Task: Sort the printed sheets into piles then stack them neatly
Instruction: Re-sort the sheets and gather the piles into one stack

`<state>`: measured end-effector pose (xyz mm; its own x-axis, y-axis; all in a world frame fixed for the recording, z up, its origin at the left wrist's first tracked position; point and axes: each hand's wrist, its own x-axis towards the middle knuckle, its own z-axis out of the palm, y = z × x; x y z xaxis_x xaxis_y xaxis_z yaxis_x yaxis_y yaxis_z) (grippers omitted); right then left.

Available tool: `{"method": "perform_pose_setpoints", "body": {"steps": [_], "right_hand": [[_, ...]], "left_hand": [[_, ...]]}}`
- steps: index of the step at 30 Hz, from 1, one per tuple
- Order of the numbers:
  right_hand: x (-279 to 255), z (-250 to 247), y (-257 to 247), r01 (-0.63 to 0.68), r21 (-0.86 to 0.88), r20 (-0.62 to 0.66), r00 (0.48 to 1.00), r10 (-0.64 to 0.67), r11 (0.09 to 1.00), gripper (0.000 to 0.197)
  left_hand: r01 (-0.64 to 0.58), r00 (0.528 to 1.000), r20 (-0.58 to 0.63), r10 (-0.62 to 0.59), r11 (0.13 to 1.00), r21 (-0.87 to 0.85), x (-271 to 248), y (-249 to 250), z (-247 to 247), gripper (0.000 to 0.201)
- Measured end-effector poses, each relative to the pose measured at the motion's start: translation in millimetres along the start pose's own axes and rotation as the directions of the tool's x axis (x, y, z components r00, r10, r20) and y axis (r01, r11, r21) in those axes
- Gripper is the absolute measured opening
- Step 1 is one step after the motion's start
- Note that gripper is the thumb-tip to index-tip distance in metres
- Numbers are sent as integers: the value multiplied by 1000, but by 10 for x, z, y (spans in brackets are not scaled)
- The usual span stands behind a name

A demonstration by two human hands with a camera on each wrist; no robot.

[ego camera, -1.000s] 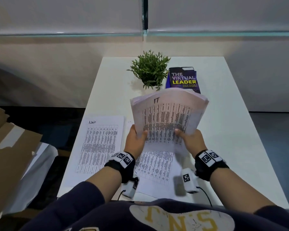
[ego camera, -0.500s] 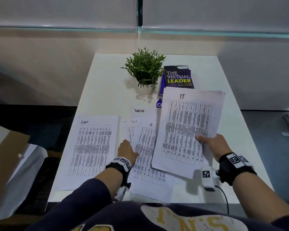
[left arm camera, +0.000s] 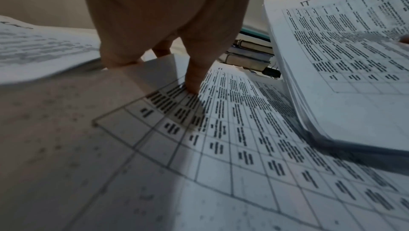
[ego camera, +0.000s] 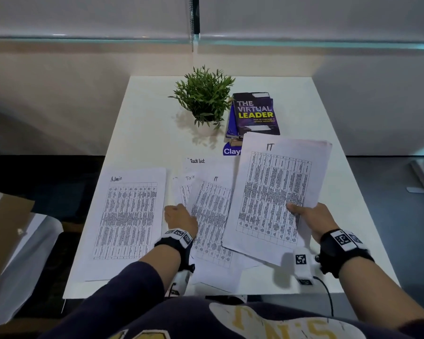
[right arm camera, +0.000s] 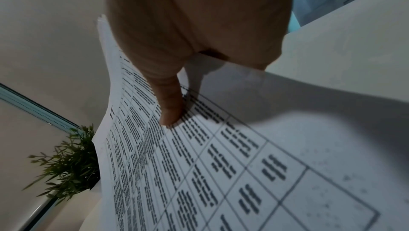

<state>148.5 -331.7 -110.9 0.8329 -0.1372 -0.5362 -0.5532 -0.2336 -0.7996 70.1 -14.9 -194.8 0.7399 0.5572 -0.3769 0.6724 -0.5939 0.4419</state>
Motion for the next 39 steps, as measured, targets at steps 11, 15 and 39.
{"method": "perform_pose_setpoints", "body": {"steps": [11, 15, 39], "right_hand": [[22, -131, 19, -3, 19, -5, 1000, 3, 1000, 55], [56, -163, 8, -14, 16, -33, 999, 15, 1000, 46], [108, -255, -104, -9, 0, -35, 999, 9, 1000, 50]], "left_hand": [[-182, 983, 13, 182, 978, 102, -166, 126, -24, 35], [-329, 944, -30, 329, 944, -15, -86, 237, -134, 48], [47, 999, -1, -47, 982, 183, 228, 440, -42, 43]]}}
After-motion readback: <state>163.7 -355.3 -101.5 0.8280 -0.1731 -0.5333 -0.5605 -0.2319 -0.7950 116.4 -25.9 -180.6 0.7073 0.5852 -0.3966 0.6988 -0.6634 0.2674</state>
